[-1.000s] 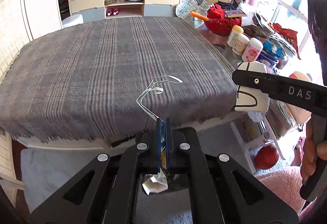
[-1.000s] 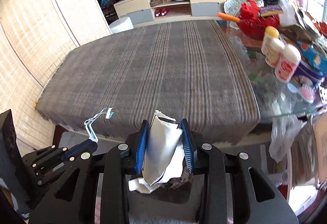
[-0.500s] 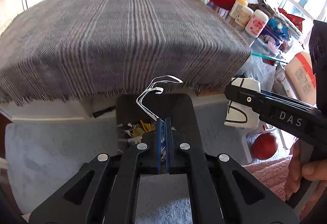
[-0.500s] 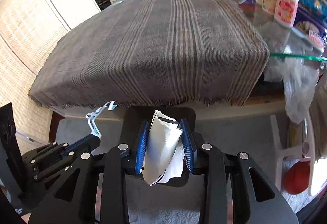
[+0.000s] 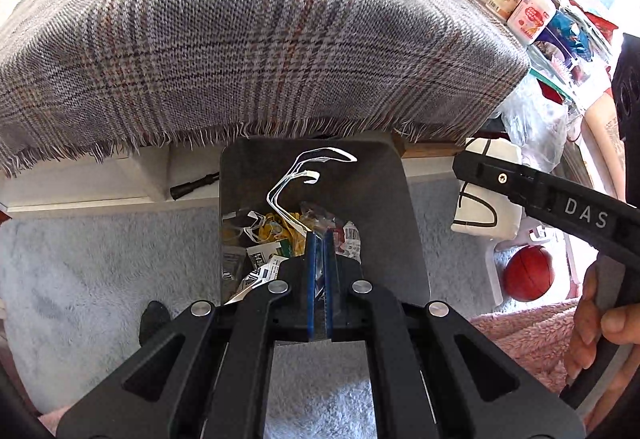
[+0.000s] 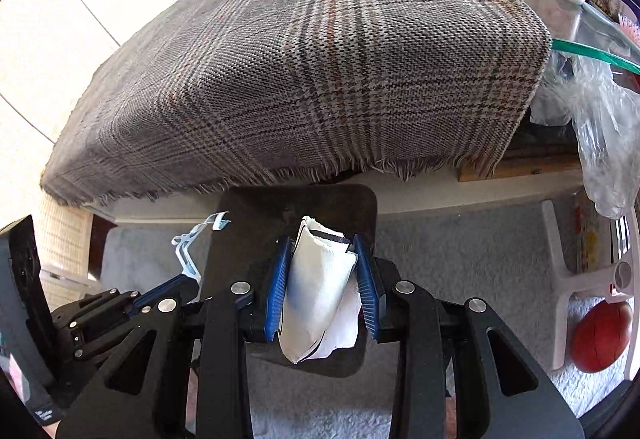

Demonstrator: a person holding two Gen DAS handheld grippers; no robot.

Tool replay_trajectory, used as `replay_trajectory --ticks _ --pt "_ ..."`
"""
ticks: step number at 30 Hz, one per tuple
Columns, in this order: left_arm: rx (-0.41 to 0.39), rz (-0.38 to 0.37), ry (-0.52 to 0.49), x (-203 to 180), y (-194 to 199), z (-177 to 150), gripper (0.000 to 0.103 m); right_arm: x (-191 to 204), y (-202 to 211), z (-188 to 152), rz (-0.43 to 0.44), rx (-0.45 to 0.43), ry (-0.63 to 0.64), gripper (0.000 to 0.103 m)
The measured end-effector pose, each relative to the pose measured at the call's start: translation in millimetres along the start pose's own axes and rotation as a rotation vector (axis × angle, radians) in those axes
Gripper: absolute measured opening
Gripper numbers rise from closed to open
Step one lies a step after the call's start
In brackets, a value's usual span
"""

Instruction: Collect trash

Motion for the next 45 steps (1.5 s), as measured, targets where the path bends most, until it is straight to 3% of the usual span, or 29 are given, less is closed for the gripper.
replay_trajectory --ticks 8,15,23,27,30,35,37,40,45 --pt "0.047 -0.013 -0.006 -3 -15 -7 0.002 9 -18 -5 0.021 0.045 0.007 0.036" --pt "0.054 -0.031 -0.023 -7 -14 -8 0.002 12 -37 -18 0.022 0.140 0.007 0.039" --pt "0.055 -0.024 -0.029 -5 -12 -8 0.006 10 -35 -15 0.017 0.121 -0.017 0.052" --pt "0.046 -0.010 -0.018 0 -8 -8 0.033 5 -32 -13 0.015 0.110 -0.035 0.055" --pt "0.027 0.009 -0.024 3 -3 -5 0.045 2 -28 -10 0.011 0.094 -0.046 0.064" --pt "-0.022 0.037 -0.021 11 14 -1 0.073 -11 -11 -5 -0.010 0.045 -0.078 0.093" --pt "-0.040 0.047 -0.021 14 22 1 0.085 -15 -2 -4 -0.020 0.019 -0.083 0.097" --pt "-0.069 0.048 -0.017 18 37 3 0.092 -20 15 -2 -0.029 -0.016 -0.082 0.100" --pt "-0.143 0.063 -0.017 26 72 13 0.095 -19 48 5 -0.023 -0.085 -0.064 0.100"
Point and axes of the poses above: each gripper's, at about its wrist camera, not at the fingertips, and y roughly against the way its jaws point, x to its left, z to its top, the point moved 10 cm from there along -y, roughly the way its jaws point, and after that the axes turned 8 degrees about z, right-handed, at the moved point
